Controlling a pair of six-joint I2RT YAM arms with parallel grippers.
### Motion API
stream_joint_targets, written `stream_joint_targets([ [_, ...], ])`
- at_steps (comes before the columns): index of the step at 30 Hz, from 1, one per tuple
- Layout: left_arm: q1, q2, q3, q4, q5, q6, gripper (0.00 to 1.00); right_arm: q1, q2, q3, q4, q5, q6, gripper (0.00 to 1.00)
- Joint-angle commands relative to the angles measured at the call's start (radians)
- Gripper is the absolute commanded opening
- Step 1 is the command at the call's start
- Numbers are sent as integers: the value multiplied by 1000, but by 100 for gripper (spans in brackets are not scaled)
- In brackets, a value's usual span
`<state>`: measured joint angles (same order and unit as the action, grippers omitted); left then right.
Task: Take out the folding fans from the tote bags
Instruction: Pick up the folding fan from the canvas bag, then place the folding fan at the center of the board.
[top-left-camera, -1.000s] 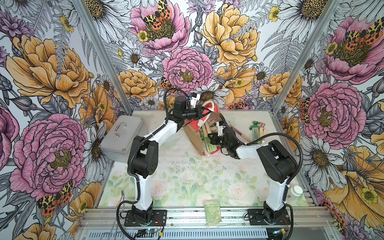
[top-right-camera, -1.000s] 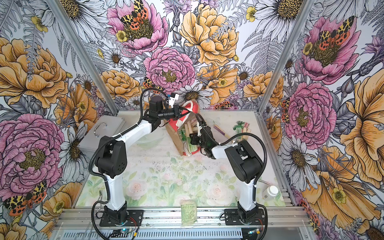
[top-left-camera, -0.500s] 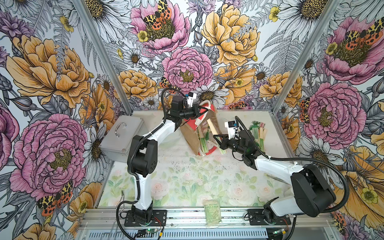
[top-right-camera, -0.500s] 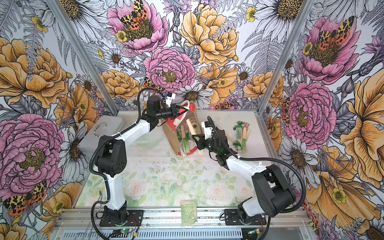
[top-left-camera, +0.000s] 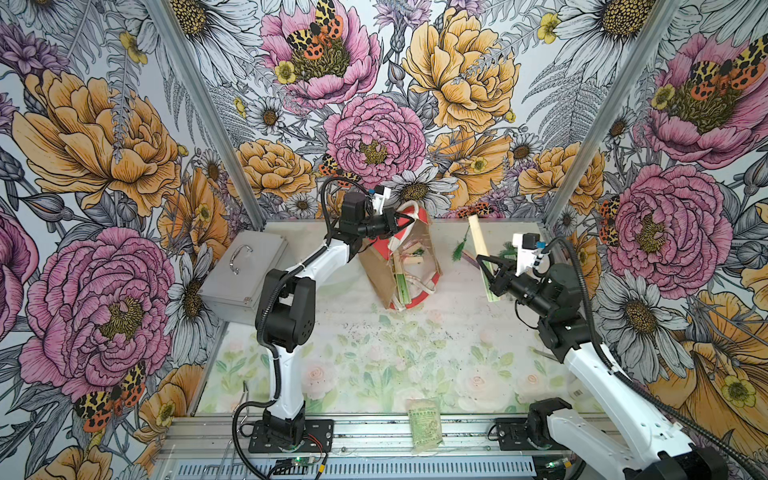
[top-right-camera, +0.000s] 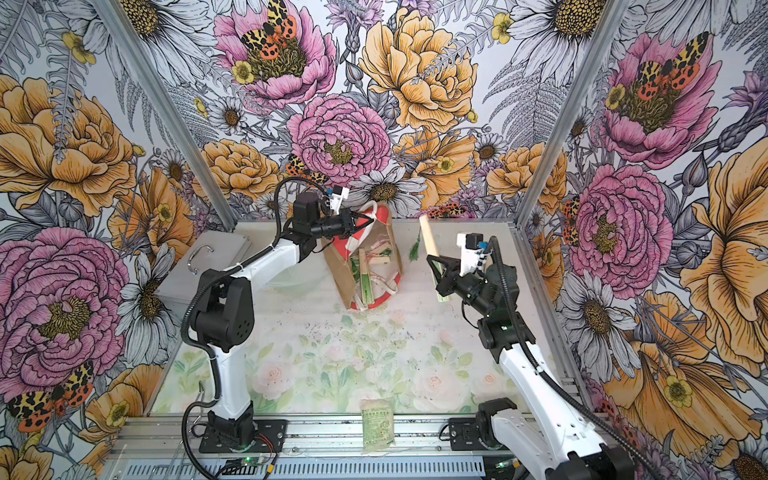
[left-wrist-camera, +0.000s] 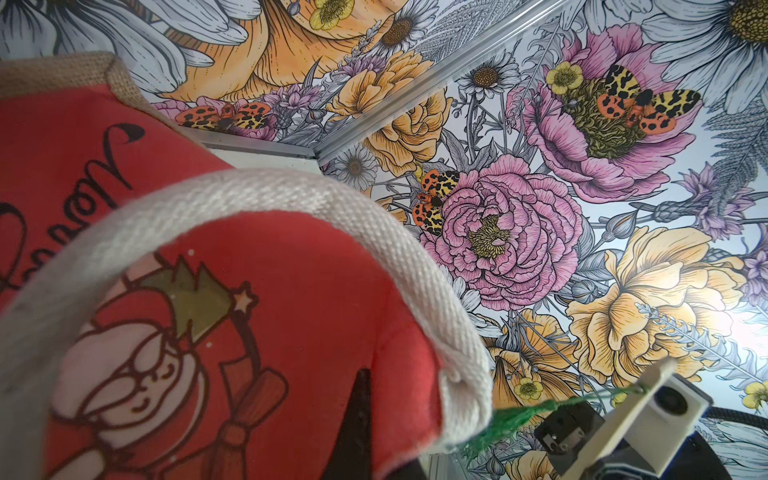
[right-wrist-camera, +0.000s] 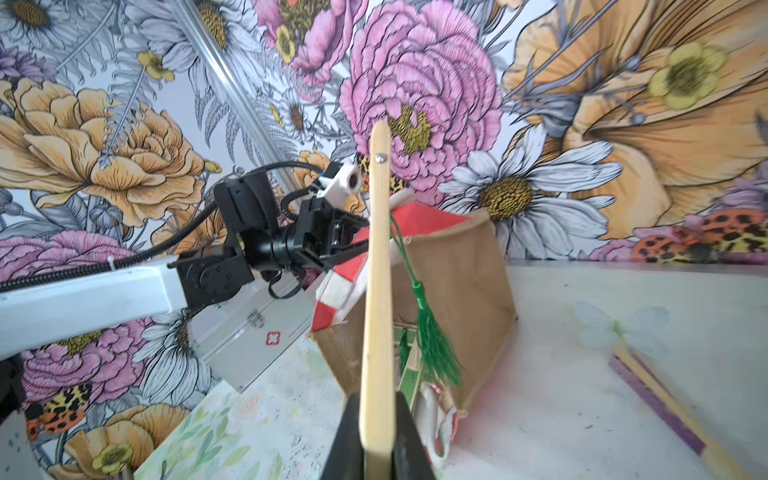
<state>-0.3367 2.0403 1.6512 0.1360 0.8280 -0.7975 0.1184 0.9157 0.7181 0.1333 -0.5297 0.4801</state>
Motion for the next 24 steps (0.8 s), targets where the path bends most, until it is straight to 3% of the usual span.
stream_joint_targets([
  [1, 12, 2, 24, 16, 9, -9, 0, -88, 51, 73, -71, -18, 2, 0],
  [6, 9, -11, 23, 16, 28, -13, 0, -105, 299, 295, -399, 297, -172, 0],
  [10, 10, -39, 0, 17, 28, -6, 0, -109, 551, 470, -555, 503, -198, 0],
  [19, 13, -59, -10, 16, 45, -8, 0, -113, 926, 693, -695, 678, -264, 0],
  [21, 13, -61, -11, 16, 44, -8, 0, -118, 960, 703, -708, 691, -262, 6],
  [24, 15, -60, -9, 16, 43, -8, 0, -125, 988, 702, -714, 705, -263, 23],
])
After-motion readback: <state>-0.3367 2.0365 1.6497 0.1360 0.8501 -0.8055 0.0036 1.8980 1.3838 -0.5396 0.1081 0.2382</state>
